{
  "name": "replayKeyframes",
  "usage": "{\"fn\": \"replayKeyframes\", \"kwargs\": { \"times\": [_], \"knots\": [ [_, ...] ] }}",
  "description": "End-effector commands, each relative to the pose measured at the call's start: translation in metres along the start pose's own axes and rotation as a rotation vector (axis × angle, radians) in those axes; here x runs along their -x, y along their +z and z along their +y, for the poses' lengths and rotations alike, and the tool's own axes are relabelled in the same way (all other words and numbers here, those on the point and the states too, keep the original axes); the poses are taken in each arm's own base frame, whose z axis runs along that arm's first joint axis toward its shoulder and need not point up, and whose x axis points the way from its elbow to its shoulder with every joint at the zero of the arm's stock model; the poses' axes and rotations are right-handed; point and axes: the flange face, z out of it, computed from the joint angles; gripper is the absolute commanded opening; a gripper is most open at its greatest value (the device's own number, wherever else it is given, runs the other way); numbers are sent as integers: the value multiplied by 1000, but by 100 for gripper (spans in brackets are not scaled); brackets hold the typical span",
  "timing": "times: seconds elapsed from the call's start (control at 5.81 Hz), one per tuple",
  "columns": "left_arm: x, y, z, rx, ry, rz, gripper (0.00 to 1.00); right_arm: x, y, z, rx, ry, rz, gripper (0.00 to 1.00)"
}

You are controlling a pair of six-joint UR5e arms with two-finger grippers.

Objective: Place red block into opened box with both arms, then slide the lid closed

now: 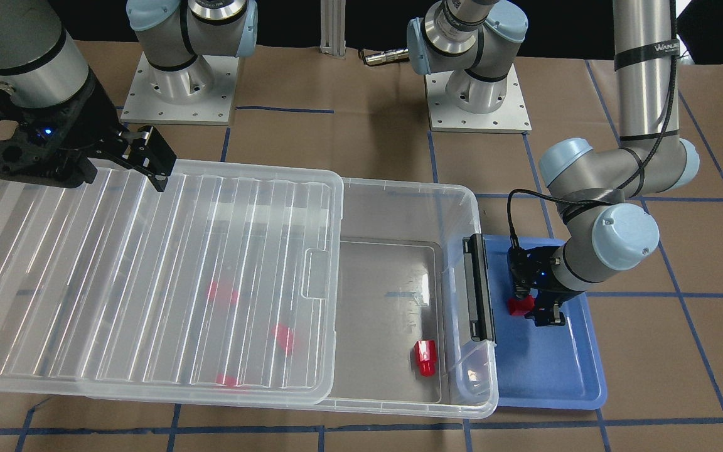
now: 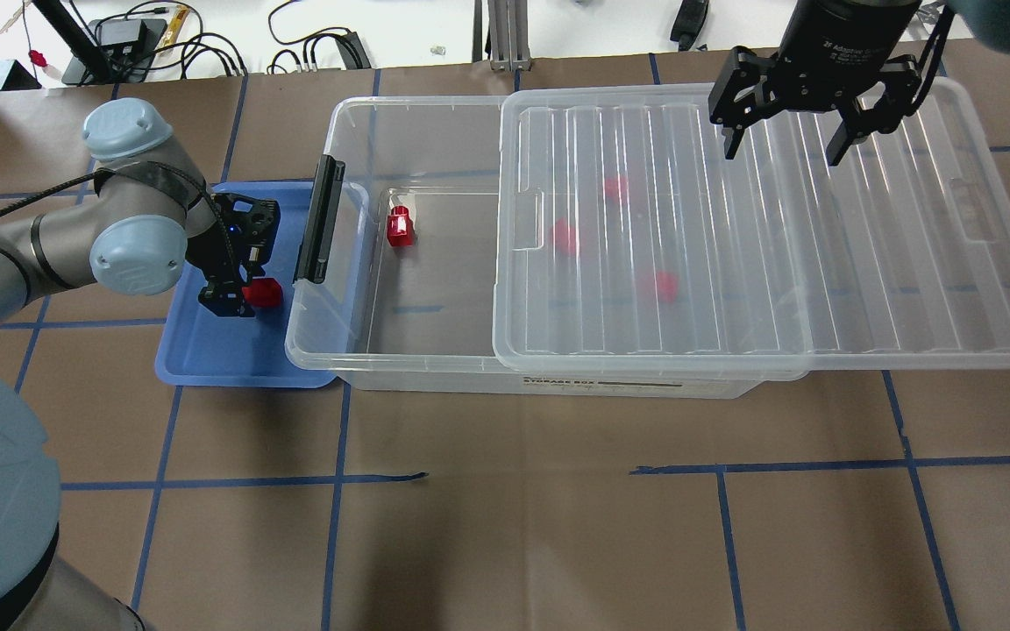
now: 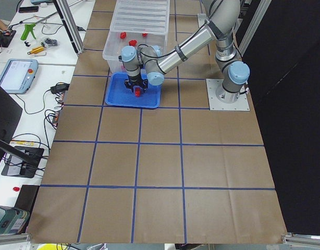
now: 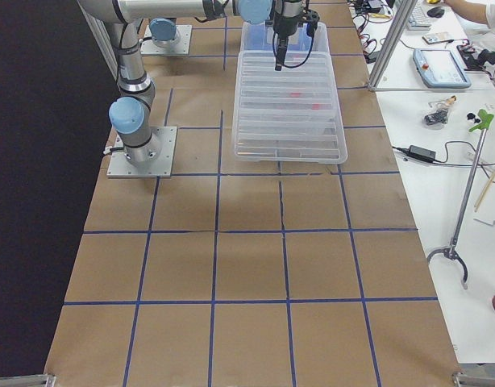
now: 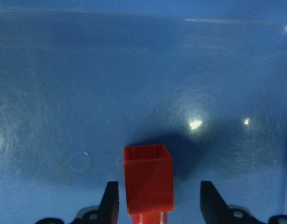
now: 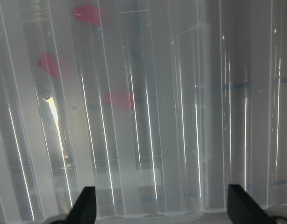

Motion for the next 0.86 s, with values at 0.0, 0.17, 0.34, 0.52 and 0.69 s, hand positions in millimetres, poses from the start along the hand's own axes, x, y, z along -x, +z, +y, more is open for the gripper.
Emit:
{"fn": "replayKeyframes", "kwargs": {
  "times": [0.0,0.17,0.34,0.52,0.69],
  "knots": [
    [1,-3,0,2,-1,-10,1,-2,0,0,0,0,18,100],
    [2,-5,0,2,-1,-16,0,-1,0,0,-2,-2,16,100],
    [4,-27,-1,13,1,-46,0,0,0,0,0,-3,4,100],
    [-2,-61,-7,21,6,-63,0,0,0,0,0,-5,3,100],
    [-19,-107,-13,19,1,-55,0,0,0,1,1,-5,4,100]
  ]
}}
